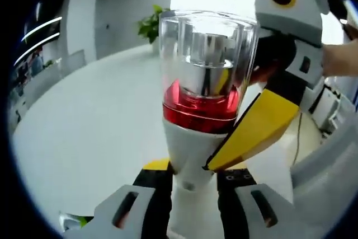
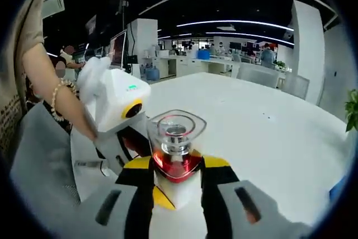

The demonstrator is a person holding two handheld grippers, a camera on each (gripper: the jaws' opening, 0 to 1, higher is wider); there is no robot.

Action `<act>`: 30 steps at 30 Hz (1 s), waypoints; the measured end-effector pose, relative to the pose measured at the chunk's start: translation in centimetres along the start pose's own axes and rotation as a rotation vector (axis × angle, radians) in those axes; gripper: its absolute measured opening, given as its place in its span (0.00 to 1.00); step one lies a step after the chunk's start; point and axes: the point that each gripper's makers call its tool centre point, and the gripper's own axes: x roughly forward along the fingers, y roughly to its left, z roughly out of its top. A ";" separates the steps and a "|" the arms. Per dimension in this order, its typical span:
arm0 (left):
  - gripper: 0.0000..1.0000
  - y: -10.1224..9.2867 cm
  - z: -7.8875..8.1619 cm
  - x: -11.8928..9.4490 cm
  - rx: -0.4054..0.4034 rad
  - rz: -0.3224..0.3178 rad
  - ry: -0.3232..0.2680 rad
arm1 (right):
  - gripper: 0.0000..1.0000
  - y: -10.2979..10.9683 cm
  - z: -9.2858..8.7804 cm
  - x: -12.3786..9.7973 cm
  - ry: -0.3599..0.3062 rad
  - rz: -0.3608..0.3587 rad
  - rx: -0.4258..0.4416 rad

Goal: Arrange the skincare products in the storage area until every visible bottle or jar stands upright without overlapping.

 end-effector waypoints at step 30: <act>0.27 6.3 1.4 1.8 -0.014 0.023 0.034 | 0.32 -5.1 1.6 3.8 -0.014 -0.011 -0.045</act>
